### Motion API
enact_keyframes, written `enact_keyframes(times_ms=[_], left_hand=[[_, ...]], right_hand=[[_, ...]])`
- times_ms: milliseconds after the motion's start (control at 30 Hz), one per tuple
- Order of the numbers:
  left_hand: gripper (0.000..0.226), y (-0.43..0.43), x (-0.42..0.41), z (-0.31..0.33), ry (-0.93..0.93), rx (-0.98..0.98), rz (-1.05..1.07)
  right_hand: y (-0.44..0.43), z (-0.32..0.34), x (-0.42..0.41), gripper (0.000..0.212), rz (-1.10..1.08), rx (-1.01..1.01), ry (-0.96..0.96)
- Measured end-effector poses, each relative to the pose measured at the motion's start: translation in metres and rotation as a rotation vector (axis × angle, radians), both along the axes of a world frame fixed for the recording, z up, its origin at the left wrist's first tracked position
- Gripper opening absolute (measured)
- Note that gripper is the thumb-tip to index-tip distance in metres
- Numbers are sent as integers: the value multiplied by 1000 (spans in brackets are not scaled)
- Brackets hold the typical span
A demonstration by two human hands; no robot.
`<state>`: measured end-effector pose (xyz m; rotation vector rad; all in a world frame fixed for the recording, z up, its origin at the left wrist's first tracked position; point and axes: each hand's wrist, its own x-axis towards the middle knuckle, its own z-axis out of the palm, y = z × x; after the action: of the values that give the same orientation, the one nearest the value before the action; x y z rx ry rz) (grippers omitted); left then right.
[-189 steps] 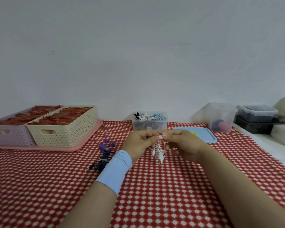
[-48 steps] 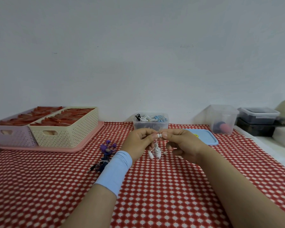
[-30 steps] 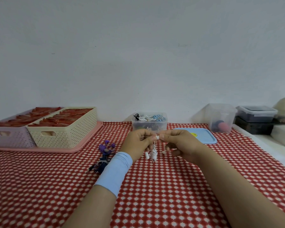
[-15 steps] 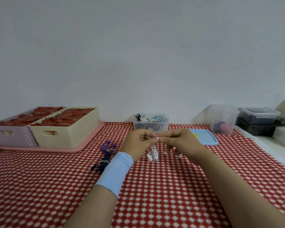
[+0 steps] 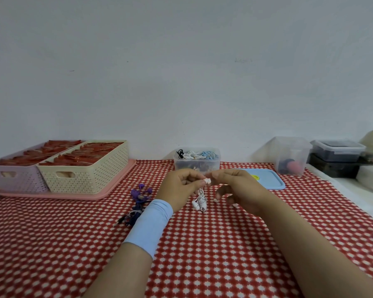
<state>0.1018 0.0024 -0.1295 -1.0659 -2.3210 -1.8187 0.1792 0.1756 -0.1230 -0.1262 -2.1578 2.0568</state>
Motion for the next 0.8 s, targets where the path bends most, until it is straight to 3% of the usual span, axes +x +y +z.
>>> enact_keyframes(times_ms=[333,467,800], left_hand=[[11,-2,6,5,-87,24,-66],[12,-2,4,5,-101,24,-66],[12,-3,2,1,-139,14,-104]], right_hand=[[2,-3,-4,29,76,-147,-96],[2,-2,-3,24,89,-153,-96],[3,-2,-2,38,115,-142,-154]])
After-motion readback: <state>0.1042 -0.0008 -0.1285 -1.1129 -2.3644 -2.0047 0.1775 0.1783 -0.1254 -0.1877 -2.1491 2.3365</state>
